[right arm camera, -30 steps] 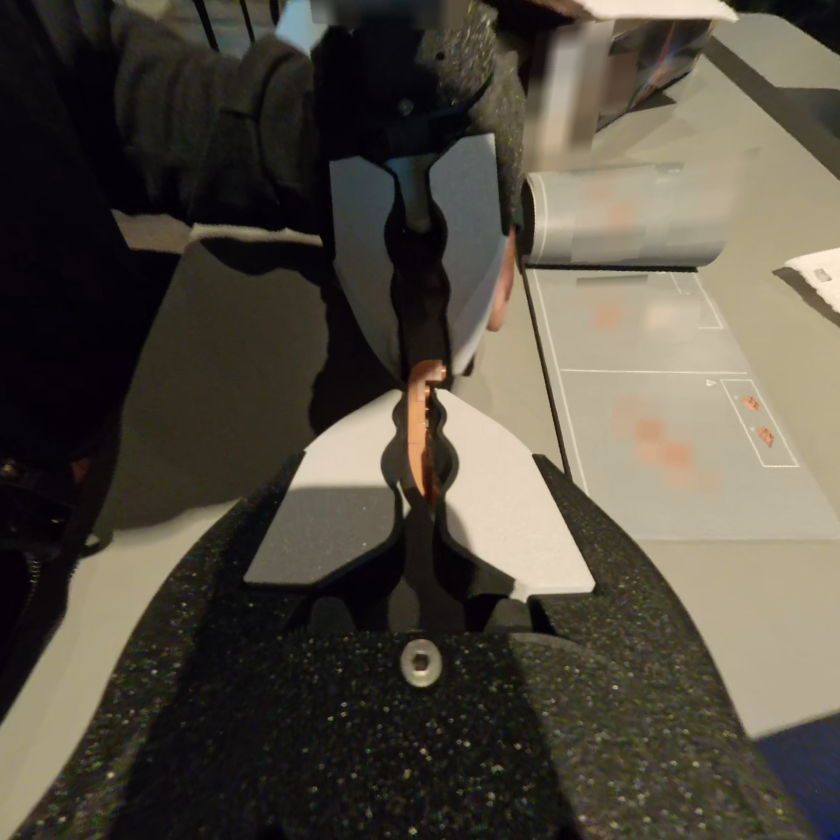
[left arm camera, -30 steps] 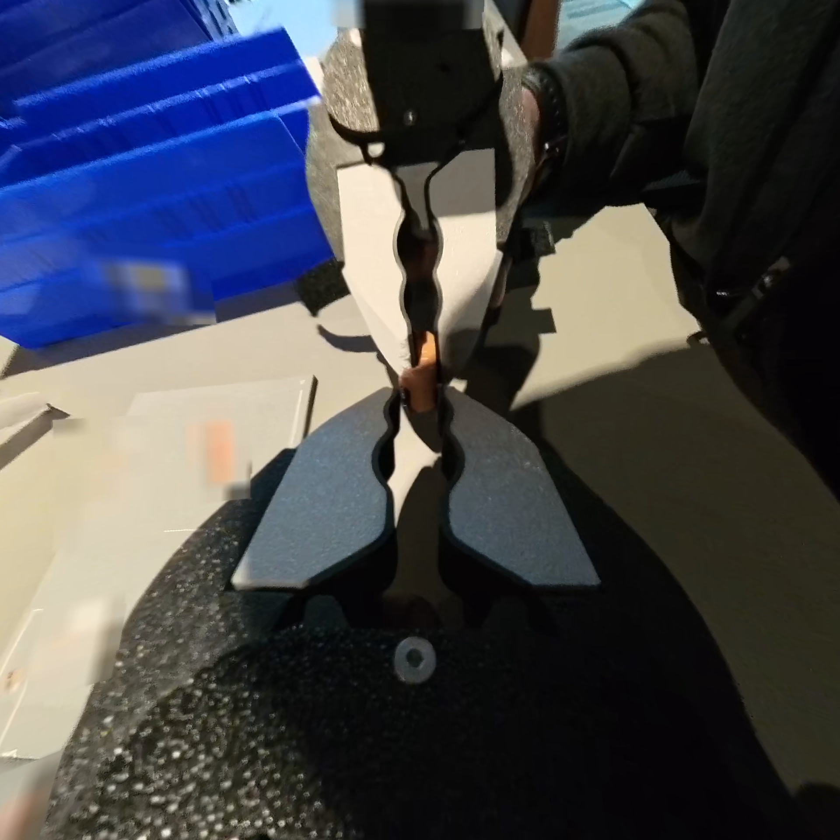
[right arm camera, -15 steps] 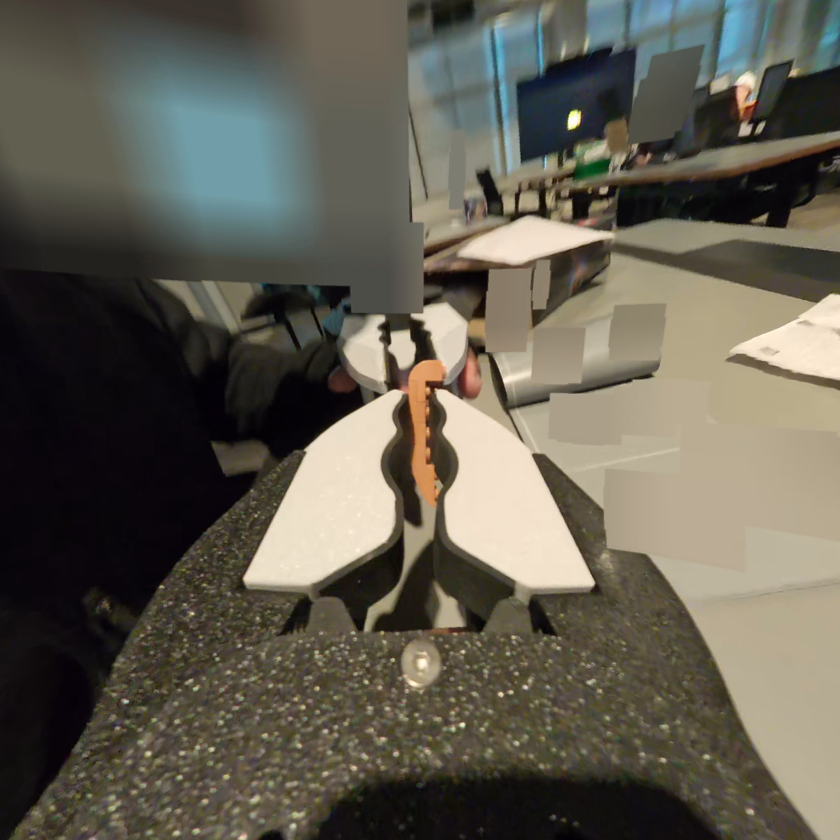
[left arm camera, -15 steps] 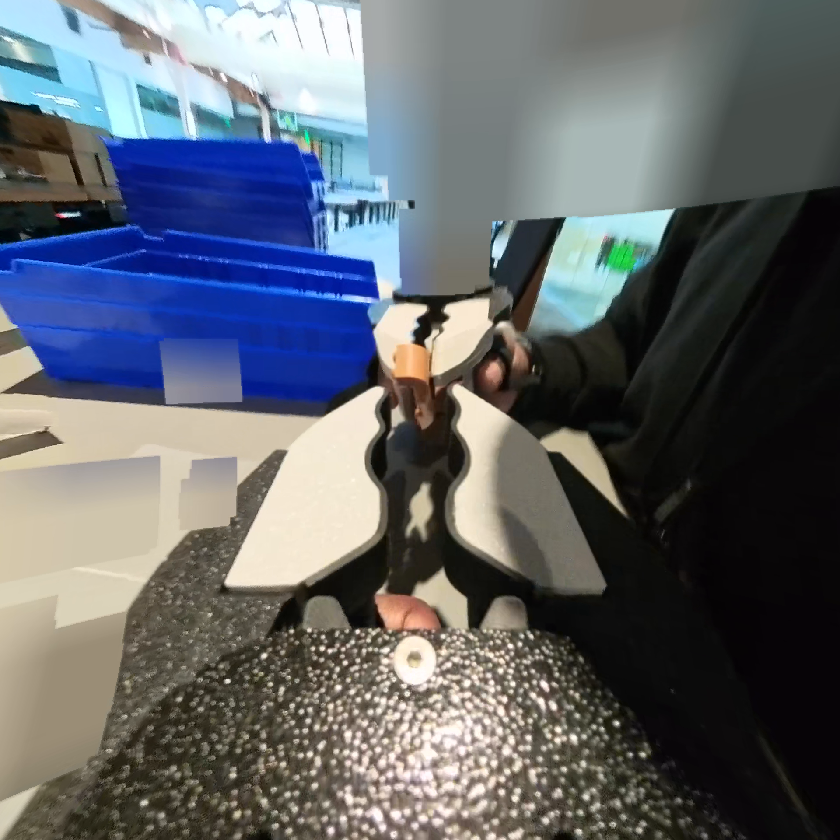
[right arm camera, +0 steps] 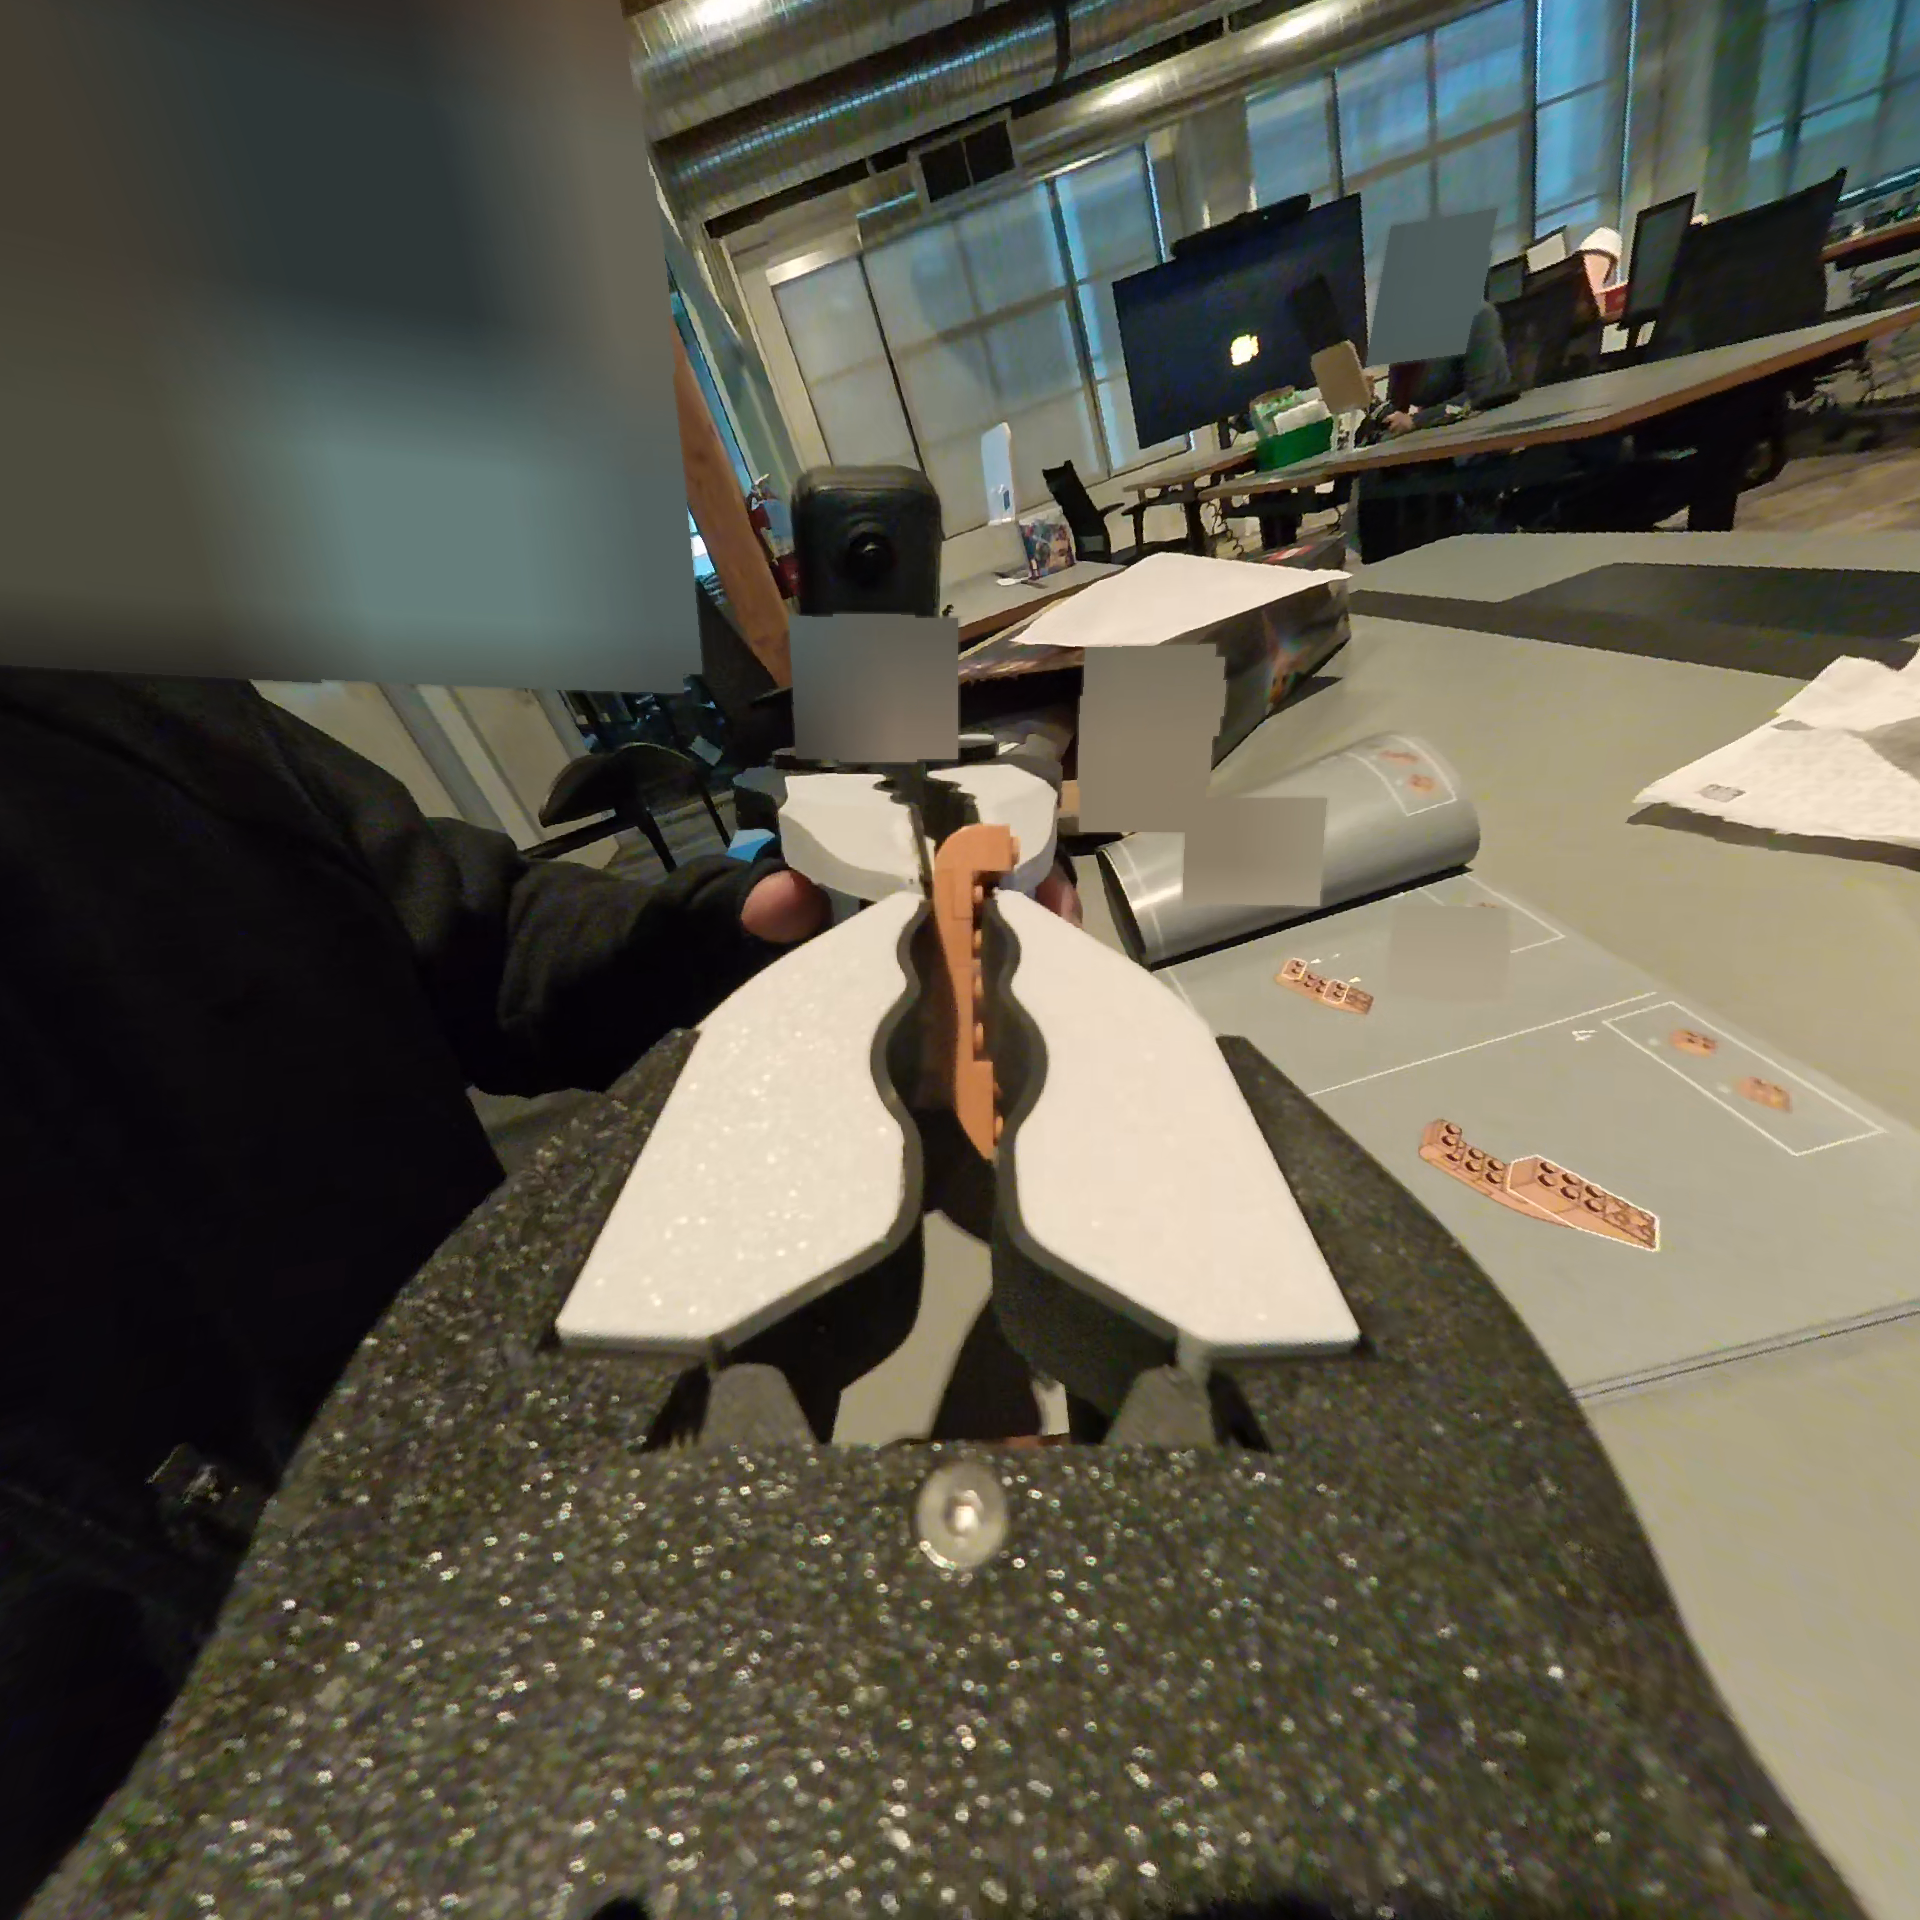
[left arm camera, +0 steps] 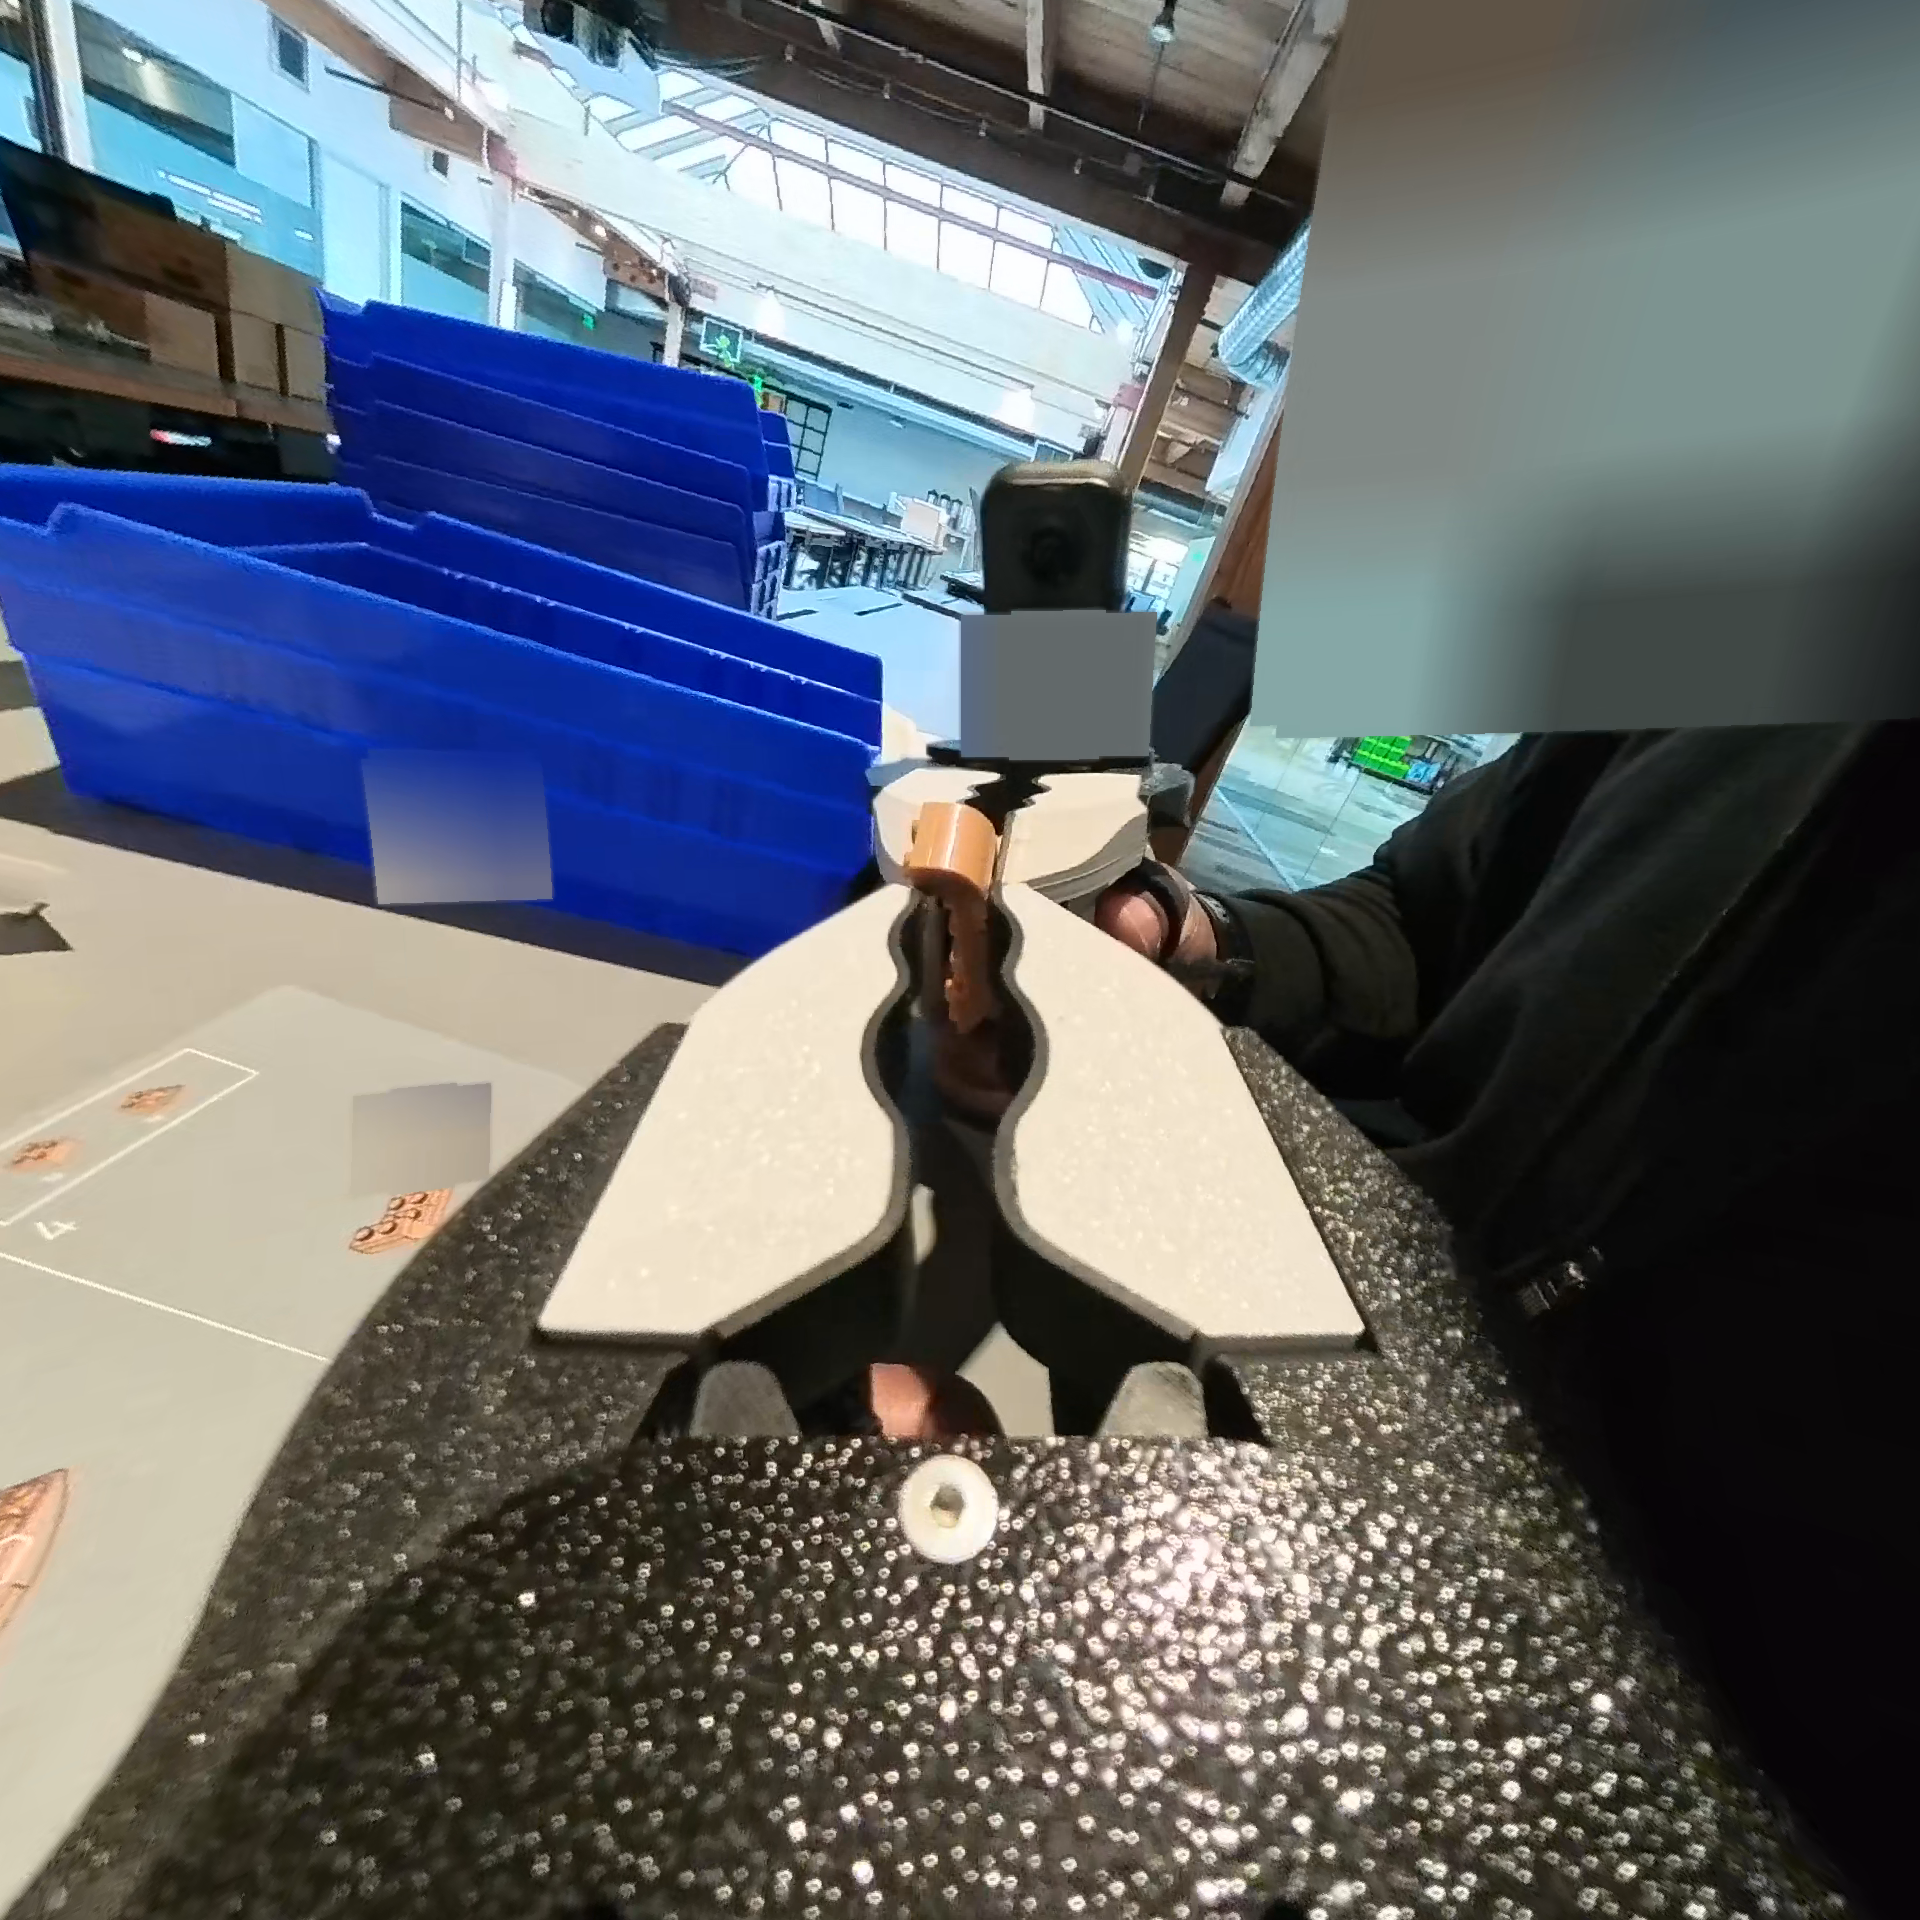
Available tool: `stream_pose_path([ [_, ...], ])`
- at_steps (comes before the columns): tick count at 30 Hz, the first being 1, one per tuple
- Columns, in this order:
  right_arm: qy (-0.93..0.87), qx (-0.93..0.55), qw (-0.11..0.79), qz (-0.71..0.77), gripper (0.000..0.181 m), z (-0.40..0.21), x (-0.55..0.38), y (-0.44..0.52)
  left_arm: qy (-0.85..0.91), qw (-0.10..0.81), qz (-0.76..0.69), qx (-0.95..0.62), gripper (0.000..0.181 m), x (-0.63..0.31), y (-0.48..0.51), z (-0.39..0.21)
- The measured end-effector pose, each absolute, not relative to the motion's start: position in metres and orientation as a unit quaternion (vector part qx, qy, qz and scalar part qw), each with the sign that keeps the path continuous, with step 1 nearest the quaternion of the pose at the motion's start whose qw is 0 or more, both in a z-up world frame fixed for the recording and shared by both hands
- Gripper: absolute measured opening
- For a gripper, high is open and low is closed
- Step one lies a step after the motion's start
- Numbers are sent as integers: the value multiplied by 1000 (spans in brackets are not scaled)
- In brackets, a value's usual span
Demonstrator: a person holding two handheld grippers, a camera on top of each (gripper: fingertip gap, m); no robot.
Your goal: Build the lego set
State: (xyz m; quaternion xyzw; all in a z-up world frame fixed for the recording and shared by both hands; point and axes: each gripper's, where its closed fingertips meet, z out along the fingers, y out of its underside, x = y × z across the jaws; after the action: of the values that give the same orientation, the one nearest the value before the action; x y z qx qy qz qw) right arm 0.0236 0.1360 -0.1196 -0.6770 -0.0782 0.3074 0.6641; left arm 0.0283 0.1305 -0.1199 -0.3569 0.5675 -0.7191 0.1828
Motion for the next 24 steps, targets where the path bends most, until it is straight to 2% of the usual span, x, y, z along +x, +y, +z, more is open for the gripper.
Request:
stream_pose_path([
  [9,-64,-677,662,316,7,-121,25,138,564,166,-722,-365,7,30,128,-122],
  [21,-86,-700,662,254,8,-126,29,138,562,179,-717,-372,5,32,131,-123],
  [24,-95,-712,660,220,15,-126,28,139,560,180,-719,-370,5,32,131,-122],
])
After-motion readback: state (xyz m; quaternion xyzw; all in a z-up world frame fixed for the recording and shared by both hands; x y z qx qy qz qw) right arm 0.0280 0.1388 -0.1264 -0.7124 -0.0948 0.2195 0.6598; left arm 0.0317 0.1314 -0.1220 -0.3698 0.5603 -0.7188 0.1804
